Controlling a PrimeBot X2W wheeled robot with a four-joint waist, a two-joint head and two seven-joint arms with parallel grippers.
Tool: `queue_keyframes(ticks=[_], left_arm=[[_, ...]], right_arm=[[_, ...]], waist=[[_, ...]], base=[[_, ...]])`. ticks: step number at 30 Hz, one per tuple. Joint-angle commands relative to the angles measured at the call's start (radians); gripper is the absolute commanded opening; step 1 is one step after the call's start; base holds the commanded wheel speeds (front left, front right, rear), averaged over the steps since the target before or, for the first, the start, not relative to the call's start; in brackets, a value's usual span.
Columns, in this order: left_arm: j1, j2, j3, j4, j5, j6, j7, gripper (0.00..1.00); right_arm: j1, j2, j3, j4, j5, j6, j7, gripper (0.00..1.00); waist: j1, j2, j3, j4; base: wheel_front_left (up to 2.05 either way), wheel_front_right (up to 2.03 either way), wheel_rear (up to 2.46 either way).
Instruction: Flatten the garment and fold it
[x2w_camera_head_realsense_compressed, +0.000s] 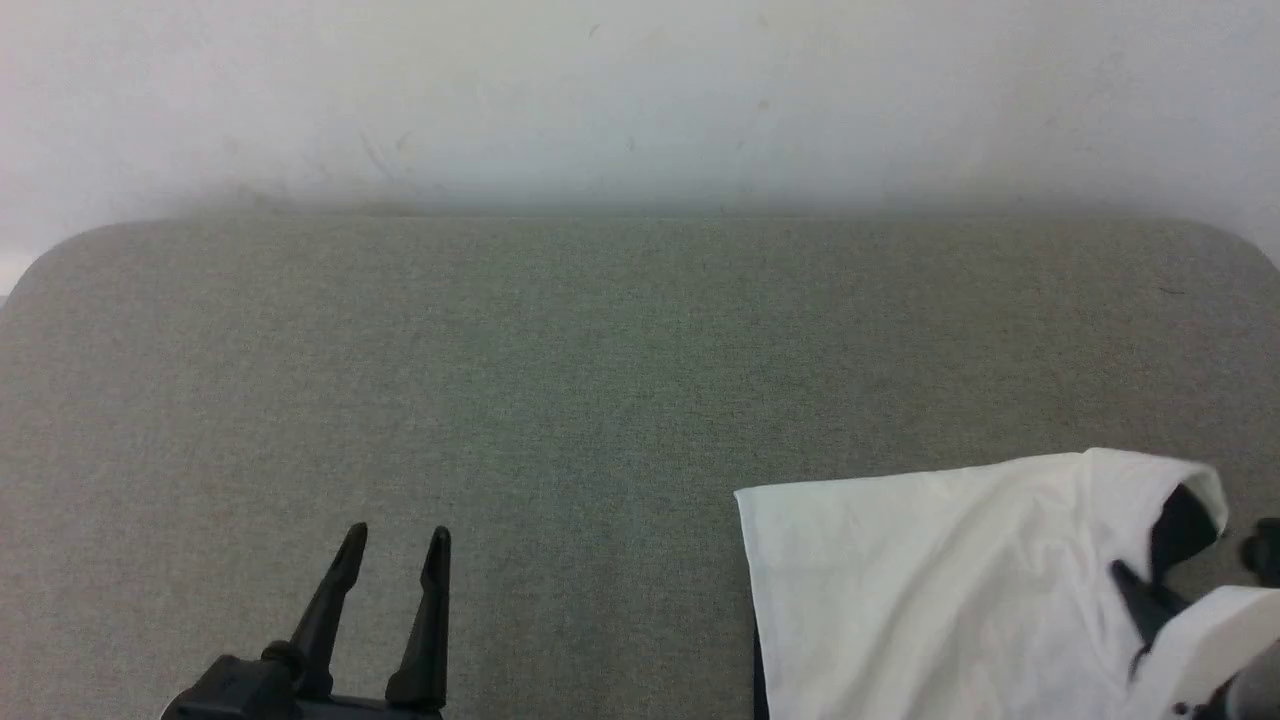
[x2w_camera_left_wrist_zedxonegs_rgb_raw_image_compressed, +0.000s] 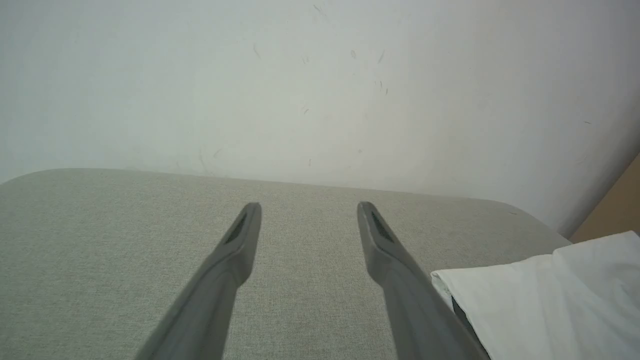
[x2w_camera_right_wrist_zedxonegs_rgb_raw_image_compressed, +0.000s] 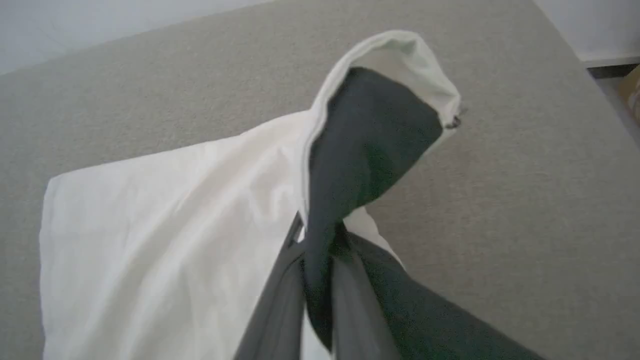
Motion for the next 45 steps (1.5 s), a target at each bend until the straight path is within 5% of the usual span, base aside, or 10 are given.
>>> queue_keyframes(ticks=[1, 7, 13, 26, 27, 28, 30, 38, 45], left_arm=[[0.006, 0.001, 0.000, 0.003, -0.001, 0.009, -0.003, 1.00], [0.002, -0.004, -0.007, 0.012, -0.004, 0.008, -0.006, 1.00], [0.000, -0.015, -0.020, 0.028, -0.013, 0.001, -0.011, 1.00], [-0.021, -0.029, -0.042, 0.066, -0.023, -0.016, -0.016, 1.00], [-0.020, -0.029, -0.043, 0.067, -0.024, -0.016, -0.016, 1.00], [-0.020, -0.028, -0.043, 0.068, -0.024, -0.016, -0.017, 1.00], [-0.019, -0.028, -0.044, 0.069, -0.025, -0.016, -0.017, 1.00], [-0.005, -0.030, -0.034, 0.064, -0.033, -0.002, -0.021, 1.00], [-0.009, -0.030, -0.026, 0.055, -0.027, 0.004, -0.027, 1.00]], right_arm=[[0.012, 0.015, 0.025, -0.020, 0.018, -0.001, 0.010, 0.00], [0.041, 0.050, 0.242, -0.158, 0.089, -0.001, 0.104, 0.00], [-0.006, 0.060, 0.378, -0.169, 0.114, -0.001, 0.132, 0.00], [-0.138, 0.118, 0.467, 0.187, 0.027, -0.001, 0.054, 0.00], [-0.144, 0.121, 0.465, 0.218, 0.016, -0.001, 0.050, 0.07], [-0.152, 0.123, 0.467, 0.244, 0.002, -0.001, 0.047, 0.31], [-0.167, 0.126, 0.477, 0.272, -0.017, -0.001, 0.030, 1.00], [-0.171, 0.115, 0.467, 0.168, 0.019, -0.001, 0.045, 1.00], [-0.048, 0.053, 0.248, -0.065, -0.005, -0.001, 0.087, 1.00]], waist=[[0.0000, 0.0000, -0.001, 0.000], [0.0000, 0.0000, -0.011, 0.013], [0.0000, 0.0000, -0.014, 0.051], [0.0000, 0.0000, -0.005, 0.149], [0.0000, 0.0000, -0.005, 0.153], [0.0000, 0.0000, -0.005, 0.156], [0.0000, 0.0000, -0.006, 0.159], [0.0000, 0.0000, -0.007, 0.116], [0.0000, 0.0000, 0.011, 0.077]], base=[[0.00, 0.00, 0.00], [0.00, 0.00, 0.00], [0.00, 0.00, 0.00], [0.00, 0.00, 0.00], [0.00, 0.00, 0.00], [0.00, 0.00, 0.00], [0.00, 0.00, 0.00], [0.00, 0.00, 0.00], [0.00, 0.00, 0.00]])
